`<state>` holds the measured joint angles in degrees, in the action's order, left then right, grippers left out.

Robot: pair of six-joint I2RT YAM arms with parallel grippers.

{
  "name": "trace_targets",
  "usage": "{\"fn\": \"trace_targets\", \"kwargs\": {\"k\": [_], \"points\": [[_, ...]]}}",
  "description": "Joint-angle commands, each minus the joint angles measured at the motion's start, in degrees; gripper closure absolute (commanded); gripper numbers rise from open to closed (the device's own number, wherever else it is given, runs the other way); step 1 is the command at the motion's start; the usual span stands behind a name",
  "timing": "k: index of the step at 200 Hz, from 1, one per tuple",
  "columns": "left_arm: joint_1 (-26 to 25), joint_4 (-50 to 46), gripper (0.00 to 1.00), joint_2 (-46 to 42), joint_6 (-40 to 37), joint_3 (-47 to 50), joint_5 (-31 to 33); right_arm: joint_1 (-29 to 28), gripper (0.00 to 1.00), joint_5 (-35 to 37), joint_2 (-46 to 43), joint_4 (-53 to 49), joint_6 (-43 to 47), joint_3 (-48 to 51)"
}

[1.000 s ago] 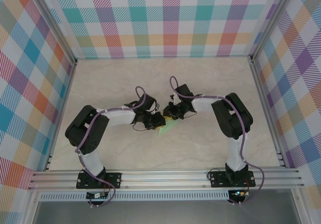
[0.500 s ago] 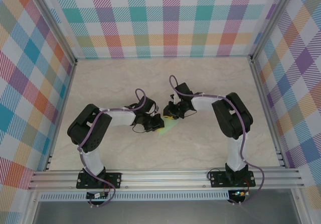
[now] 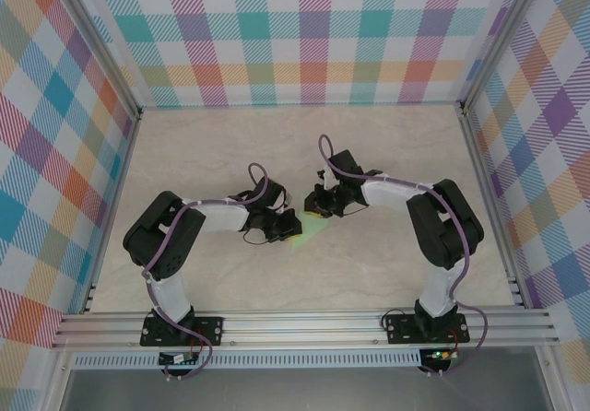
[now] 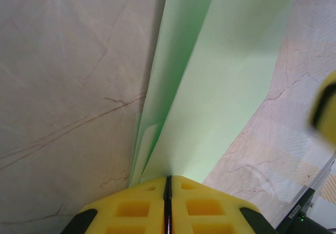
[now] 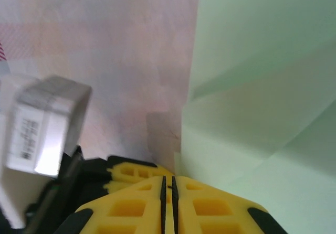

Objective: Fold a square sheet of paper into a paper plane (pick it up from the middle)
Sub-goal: Fourth fold the wing at the center of the table.

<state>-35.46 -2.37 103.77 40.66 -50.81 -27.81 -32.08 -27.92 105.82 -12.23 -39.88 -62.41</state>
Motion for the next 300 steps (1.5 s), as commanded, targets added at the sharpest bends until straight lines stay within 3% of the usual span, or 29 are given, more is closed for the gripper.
{"fn": "trace_targets", "kwargs": {"k": [1, 36, 89, 300], "points": [[0.22, -8.18, 0.90, 3.07, -1.10, 3.22, 5.11, -1.02, 0.88, -1.56, 1.17, 3.76, -2.33, 2.22], [0.23, -8.43, 0.90, 3.07, -1.17, 3.20, 5.22, -1.41, 0.89, -2.19, 3.89, 5.72, -2.62, 3.17], [0.22, -9.14, 0.91, 3.53, -1.44, 3.69, 5.92, -0.38, 0.89, 5.01, 6.73, 1.76, -0.91, 0.77], [0.22, -10.19, 0.92, 4.85, -2.94, 4.66, 6.01, 9.36, 0.87, 4.41, 11.07, 0.81, -0.02, -5.39]]}}
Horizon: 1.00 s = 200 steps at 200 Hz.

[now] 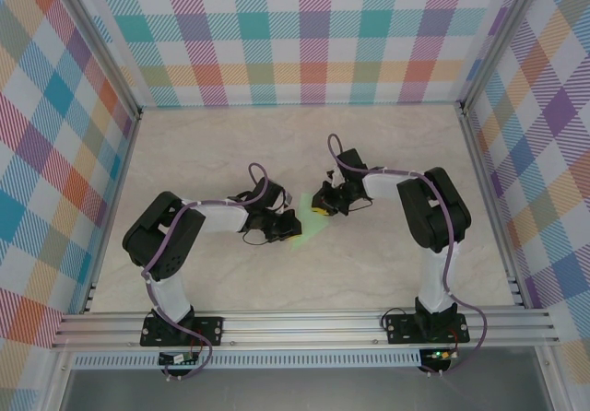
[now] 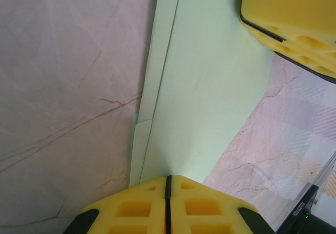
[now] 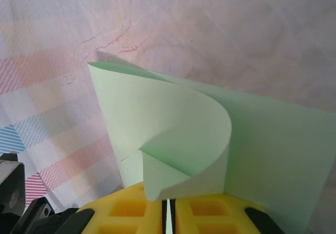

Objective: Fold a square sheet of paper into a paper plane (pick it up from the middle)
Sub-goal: Fourth fold the wing at the center of the table.

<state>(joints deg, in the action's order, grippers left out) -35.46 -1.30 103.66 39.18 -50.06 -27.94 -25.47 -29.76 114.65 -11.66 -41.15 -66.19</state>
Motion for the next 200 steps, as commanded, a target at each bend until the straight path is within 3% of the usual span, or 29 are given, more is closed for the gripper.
{"fn": "trace_targets", "kwargs": {"k": [1, 200], "points": [[0.22, -11.27, 0.92, 4.97, -1.42, 3.92, 6.15, 2.82, 0.87, 6.27, 2.24, 0.24, 1.29, -1.64], [0.22, -12.23, 0.92, 4.95, -2.00, 3.88, 5.96, 9.40, 0.85, 6.83, 3.81, -2.59, 1.85, -6.67]]}}
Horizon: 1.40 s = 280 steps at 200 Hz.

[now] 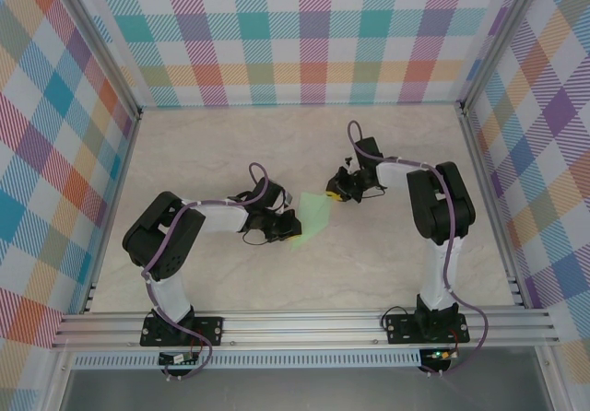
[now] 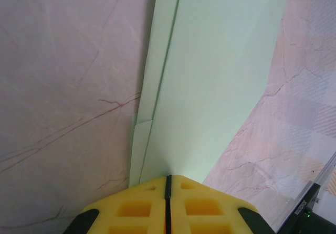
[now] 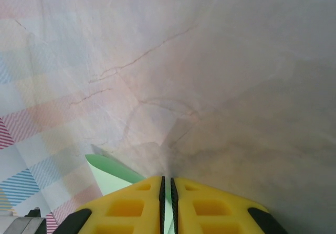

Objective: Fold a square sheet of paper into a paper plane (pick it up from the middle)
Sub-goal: Fourth fold the wing at the center of the table.

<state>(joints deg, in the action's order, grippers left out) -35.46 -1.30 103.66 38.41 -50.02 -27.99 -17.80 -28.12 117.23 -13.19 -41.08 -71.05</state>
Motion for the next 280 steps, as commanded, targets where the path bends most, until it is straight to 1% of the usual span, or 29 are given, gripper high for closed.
{"fn": "trace_targets", "kwargs": {"k": [1, 34, 52, 68, 75, 90, 112, 127, 165, 178, 202, 226, 254, 280], "points": [[0.22, -12.23, 0.92, 4.96, -1.24, 3.81, 6.01, 1.72, 0.85, 5.18, 1.20, -1.05, 1.79, -1.81], [0.22, -12.23, 0.92, 4.83, -1.15, 3.54, 5.92, 1.63, 0.84, 2.04, -2.92, -0.26, 1.67, -0.71], [0.22, -12.23, 0.92, 4.93, -1.18, 3.30, 5.72, 1.48, 0.85, 1.80, -6.44, -0.16, 2.03, 0.99], [0.22, -12.23, 0.92, 4.71, -1.23, 3.23, 5.75, 0.76, 0.86, -0.87, -9.17, 0.96, 1.83, 3.04], [0.22, -12.32, 0.92, 4.71, -1.24, 3.18, 5.72, -0.14, 0.87, -1.63, -10.12, 1.59, 1.64, 4.01], [0.22, -12.41, 0.92, 4.80, -1.24, 2.92, 5.75, -3.13, 0.88, -0.78, -11.27, 1.11, 1.55, 5.16], [0.22, -12.23, 0.92, 4.80, -1.15, 2.61, 5.52, -7.71, 0.93, 0.03, -10.87, 1.07, 0.58, 6.23], [0.22, -12.06, 0.92, 4.80, -1.10, 2.40, 5.32, -10.50, 0.94, 1.46, -10.22, 1.95, -0.05, 7.14], [0.22, -12.32, 0.92, 4.62, -1.06, 2.23, 5.44, -14.10, 0.95, 1.58, -6.29, 3.68, -1.81, 8.97], [0.22, -12.32, 0.92, 4.67, -1.10, 2.27, 5.56, -14.60, 0.96, 1.91, -5.03, 4.29, -1.89, 10.33], [0.22, -12.21, 0.92, 4.55, -0.88, 2.30, 5.58, -14.63, 0.96, 4.97, -3.37, 3.31, -1.77, 11.73], [0.22, -12.52, 0.92, 4.44, -1.05, 2.40, 5.82, -14.61, 0.95, 4.96, -4.84, 2.91, -1.42, 11.51], [0.22, -12.59, 0.91, 4.37, -1.01, 2.45, 5.75, -14.50, 0.94, 7.08, -8.27, -0.45, 0.15, 8.39], [0.22, -12.71, 0.91, 4.47, -1.21, 2.21, 5.71, -12.73, 0.94, 9.39, -7.92, -2.59, 1.66, 4.90]]}}
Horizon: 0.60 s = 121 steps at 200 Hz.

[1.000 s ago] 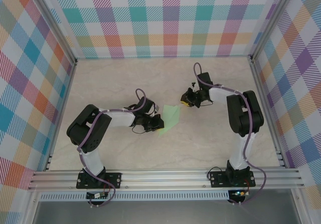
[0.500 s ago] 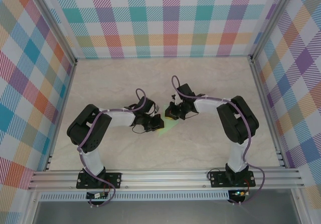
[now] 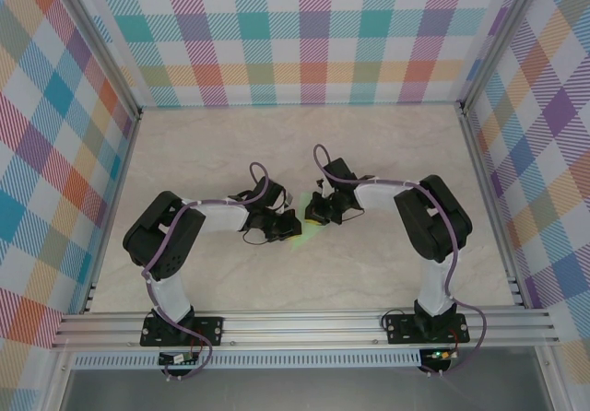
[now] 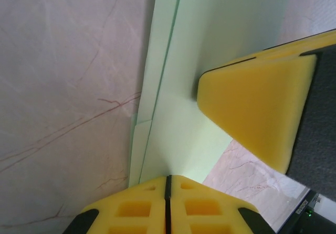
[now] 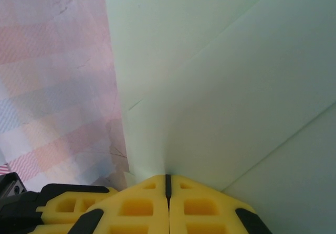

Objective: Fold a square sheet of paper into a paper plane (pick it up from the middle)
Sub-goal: Fourth fold the wing at the center of the table.

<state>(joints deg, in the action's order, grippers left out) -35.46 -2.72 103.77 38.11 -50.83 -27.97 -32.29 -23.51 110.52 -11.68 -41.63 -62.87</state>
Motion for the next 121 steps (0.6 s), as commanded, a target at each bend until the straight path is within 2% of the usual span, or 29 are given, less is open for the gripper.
{"fn": "trace_targets", "kwargs": {"k": [1, 47, 74, 121], "points": [[0.22, -11.32, 0.91, 4.35, -0.87, 2.97, 5.71, 1.91, 0.94, 4.74, -1.20, -3.98, 2.19, -3.29], [0.27, -10.94, 0.91, 4.34, -0.75, 2.95, 5.64, 4.76, 0.94, 1.33, 1.89, 1.62, 0.86, -2.21], [0.22, -10.98, 0.91, 4.33, -0.58, 2.85, 5.51, 5.59, 0.94, 2.05, 4.15, 2.59, -0.38, -1.62], [0.22, -11.30, 0.91, 5.04, -1.06, 2.75, 5.34, 7.66, 0.93, 1.13, 2.38, 2.43, -0.72, -2.20]]}}
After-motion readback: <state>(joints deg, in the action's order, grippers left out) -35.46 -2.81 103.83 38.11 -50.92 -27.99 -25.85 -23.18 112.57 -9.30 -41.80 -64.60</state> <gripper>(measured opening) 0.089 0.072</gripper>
